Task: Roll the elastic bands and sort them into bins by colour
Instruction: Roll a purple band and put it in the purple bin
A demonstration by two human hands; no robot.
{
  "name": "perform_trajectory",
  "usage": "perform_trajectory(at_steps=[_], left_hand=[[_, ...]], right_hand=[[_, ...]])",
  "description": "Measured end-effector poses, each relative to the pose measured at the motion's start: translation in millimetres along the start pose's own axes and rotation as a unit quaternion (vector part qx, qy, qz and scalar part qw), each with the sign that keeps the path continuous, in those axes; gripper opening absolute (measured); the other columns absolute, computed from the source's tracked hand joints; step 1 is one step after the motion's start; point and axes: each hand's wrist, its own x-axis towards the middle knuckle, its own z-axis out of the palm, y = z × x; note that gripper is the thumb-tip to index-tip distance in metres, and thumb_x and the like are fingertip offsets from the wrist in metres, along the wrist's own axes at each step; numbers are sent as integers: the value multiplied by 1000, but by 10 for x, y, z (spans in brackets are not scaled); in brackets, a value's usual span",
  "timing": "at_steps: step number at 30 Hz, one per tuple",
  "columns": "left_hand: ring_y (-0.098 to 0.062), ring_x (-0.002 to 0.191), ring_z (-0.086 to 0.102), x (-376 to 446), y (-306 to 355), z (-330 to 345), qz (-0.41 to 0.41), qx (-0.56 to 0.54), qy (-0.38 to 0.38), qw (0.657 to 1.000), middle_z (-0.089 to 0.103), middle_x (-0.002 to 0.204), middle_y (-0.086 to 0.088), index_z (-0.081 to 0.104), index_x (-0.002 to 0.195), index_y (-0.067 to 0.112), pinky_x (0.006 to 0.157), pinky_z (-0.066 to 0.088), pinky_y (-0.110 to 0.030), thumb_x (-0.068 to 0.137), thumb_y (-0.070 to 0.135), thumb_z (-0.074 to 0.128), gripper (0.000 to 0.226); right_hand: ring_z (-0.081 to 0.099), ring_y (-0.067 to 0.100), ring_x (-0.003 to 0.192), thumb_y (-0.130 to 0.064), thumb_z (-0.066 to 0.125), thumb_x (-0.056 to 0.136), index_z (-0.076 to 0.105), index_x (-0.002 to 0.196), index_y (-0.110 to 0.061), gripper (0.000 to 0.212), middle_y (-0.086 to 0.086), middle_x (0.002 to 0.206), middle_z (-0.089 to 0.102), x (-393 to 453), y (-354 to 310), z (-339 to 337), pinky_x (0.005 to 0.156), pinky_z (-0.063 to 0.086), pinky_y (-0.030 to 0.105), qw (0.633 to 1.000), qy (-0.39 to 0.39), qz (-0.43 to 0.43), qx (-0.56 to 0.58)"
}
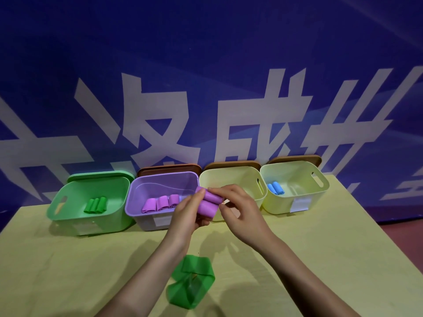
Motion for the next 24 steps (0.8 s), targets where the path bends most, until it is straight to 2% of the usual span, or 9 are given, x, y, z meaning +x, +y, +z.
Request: perform_trajectory(at_steps=[3,5,8,10,11,13,15,18,24], left_hand=[[-18,62,51,0,-16,-20,18,42,-11,999,57,68,-10,65,89,8,57,46,-27,95,28,52,24],[-17,61,51,-20,-19,-22,28,62,-21,997,57,62,-5,62,80,13,55,45,-25,96,24,51,22],[-17,58,50,-41,-22,-32,32,67,-44,996,57,61,-6,62,81,10,55,45,-25,97,19,50,21],[-17,57,50,-45,-31,-56,27,59,-58,996,59,65,-8,63,90,5,57,47,-23,97,19,51,20],[-17,59,51,-45,-38,-66,25,52,-62,996,60,67,-9,63,92,3,58,48,-23,96,18,51,20],[-17,63,56,-36,-59,-68,11,19,-56,998,64,70,-9,64,91,1,60,51,-22,95,16,54,18],[-17,65,60,-23,-76,-61,-21,-26,-39,999,67,75,-13,65,91,0,61,54,-21,92,15,57,17],[-19,65,59,-25,-92,-60,-45,-69,-19,996,66,78,-16,65,92,0,59,55,-20,90,14,60,15],[-17,60,55,-40,-112,-64,0,-18,17,1000,62,72,-12,63,87,3,55,52,-19,91,14,59,13]], right_hand=[[59,11,99,-27,50,86,67,114,-26,33,-6,105,60,-27,-14,3,80,51,27,998,8,41,53],[59,6,95,-33,55,88,67,113,-26,28,-8,104,63,-38,-27,6,79,51,22,993,22,84,78],[61,7,86,-17,58,94,67,113,-18,21,-1,100,68,-23,-20,-2,76,50,19,978,-17,159,136],[58,11,68,-17,57,93,68,106,-14,16,5,80,65,-17,-27,-14,67,49,23,962,-48,183,198],[55,10,62,-17,58,91,67,104,-12,17,6,73,61,-16,-29,-16,63,47,22,956,-43,188,219],[53,5,56,-7,60,90,66,108,-4,19,4,72,60,-11,-17,-6,59,45,19,952,-15,195,234],[53,2,56,2,57,89,65,109,-1,21,2,75,62,-5,-11,16,59,45,18,954,9,195,229],[56,0,60,4,59,87,68,102,-10,22,-4,77,65,1,-36,32,60,45,17,957,30,182,222],[65,4,86,-5,65,86,71,109,-18,27,-5,99,73,-29,-1,51,77,51,23,981,42,123,142]])
